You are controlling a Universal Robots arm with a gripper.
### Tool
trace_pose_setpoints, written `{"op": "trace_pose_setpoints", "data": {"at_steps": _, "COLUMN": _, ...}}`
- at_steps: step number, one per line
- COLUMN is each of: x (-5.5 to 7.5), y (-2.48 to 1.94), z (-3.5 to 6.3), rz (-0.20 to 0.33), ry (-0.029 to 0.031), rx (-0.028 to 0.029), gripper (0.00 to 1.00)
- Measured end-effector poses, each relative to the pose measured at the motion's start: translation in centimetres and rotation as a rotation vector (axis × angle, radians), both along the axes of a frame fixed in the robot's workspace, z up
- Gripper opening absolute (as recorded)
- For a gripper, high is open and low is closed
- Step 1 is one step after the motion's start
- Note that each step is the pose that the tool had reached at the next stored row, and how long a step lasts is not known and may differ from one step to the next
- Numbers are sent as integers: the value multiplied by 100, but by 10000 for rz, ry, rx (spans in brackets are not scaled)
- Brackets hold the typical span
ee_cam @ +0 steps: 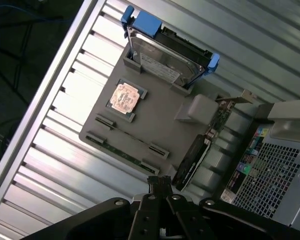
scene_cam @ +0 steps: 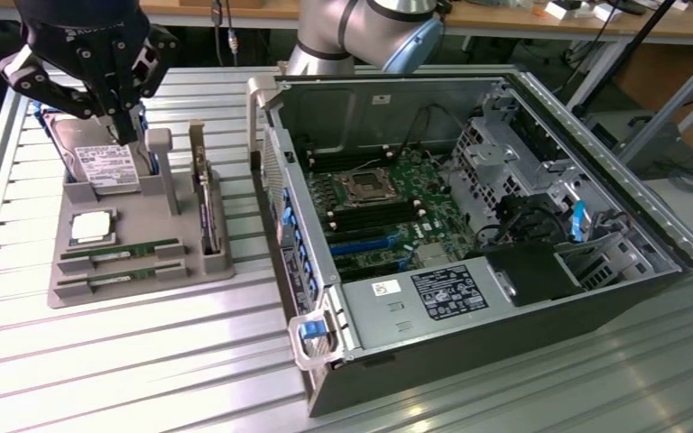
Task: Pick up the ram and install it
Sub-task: 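Pick up the ram and move it above insertion slot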
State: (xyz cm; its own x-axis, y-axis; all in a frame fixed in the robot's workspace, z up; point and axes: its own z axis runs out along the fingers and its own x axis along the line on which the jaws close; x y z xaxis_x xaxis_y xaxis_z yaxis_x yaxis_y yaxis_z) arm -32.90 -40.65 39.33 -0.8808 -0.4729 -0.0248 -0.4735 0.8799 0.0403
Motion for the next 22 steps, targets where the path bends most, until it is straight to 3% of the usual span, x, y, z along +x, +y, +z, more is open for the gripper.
{"op": "trace_pose_setpoints", "data": {"at_steps": 22, "x": 0, "y": 0, "z": 0, "rz": 1291, "ry": 0, "rx": -1, "gripper": 10}}
